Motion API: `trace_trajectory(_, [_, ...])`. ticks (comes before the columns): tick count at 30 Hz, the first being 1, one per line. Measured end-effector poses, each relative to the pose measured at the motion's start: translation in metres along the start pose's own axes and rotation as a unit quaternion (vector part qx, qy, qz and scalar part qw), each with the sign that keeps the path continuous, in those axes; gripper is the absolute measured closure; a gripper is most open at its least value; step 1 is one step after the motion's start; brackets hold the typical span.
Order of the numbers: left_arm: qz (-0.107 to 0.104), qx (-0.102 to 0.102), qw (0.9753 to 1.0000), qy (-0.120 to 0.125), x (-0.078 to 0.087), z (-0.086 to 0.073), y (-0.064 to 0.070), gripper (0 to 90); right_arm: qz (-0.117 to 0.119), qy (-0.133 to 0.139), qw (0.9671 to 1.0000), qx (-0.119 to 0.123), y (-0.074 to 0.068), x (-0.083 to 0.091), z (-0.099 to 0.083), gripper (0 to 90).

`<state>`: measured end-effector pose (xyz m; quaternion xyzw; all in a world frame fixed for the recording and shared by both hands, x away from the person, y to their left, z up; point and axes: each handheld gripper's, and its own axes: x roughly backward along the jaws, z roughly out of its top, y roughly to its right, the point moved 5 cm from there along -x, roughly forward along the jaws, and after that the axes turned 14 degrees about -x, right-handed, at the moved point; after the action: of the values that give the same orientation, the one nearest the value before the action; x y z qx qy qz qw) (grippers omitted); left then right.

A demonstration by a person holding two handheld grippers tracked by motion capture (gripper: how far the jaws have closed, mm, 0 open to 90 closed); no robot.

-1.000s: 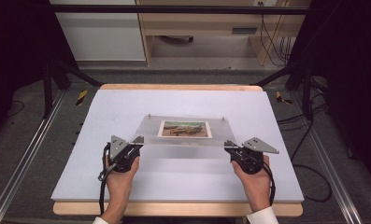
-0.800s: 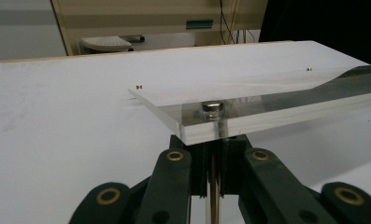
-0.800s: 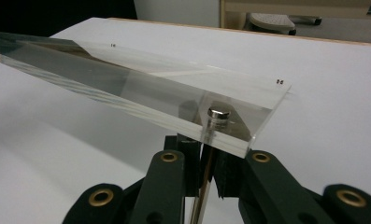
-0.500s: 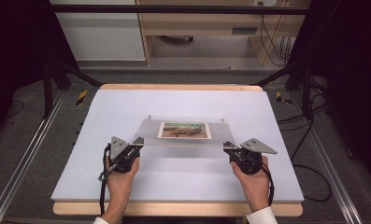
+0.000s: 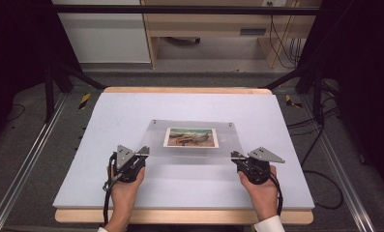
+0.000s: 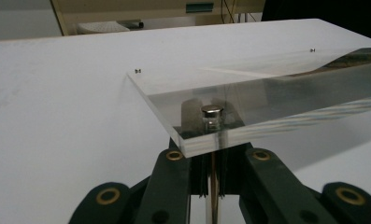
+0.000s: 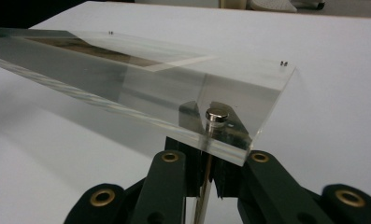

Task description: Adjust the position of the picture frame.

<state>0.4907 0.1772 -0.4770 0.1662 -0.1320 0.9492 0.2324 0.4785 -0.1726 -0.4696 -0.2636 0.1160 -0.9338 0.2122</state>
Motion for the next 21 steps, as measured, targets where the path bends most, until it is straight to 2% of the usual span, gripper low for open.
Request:
trace_trajectory(11, [-0.007, -0.01, 0.9997, -0.023, 0.0, -0.007, 0.004, 83.0, 0.011, -0.022, 0.9997, -0.009, 0.004, -0.002, -0.009, 84.2])
trace_trajectory(15, [-0.013, -0.005, 0.9995, -0.03, 0.0, -0.01, 0.005, 83.1, 0.015, -0.029, 0.9994, -0.013, 0.006, -0.002, -0.012, 84.4])
trace_trajectory(19, [-0.026, -0.008, 0.9986, -0.045, 0.0, -0.013, 0.005, 83.1, 0.011, -0.041, 0.999, -0.013, 0.007, -0.003, -0.015, 84.4])
trace_trajectory(21, [-0.035, 0.0, 0.9982, -0.048, 0.001, -0.015, 0.005, 83.3, 0.011, -0.046, 0.9988, -0.015, 0.008, -0.004, -0.017, 84.4])
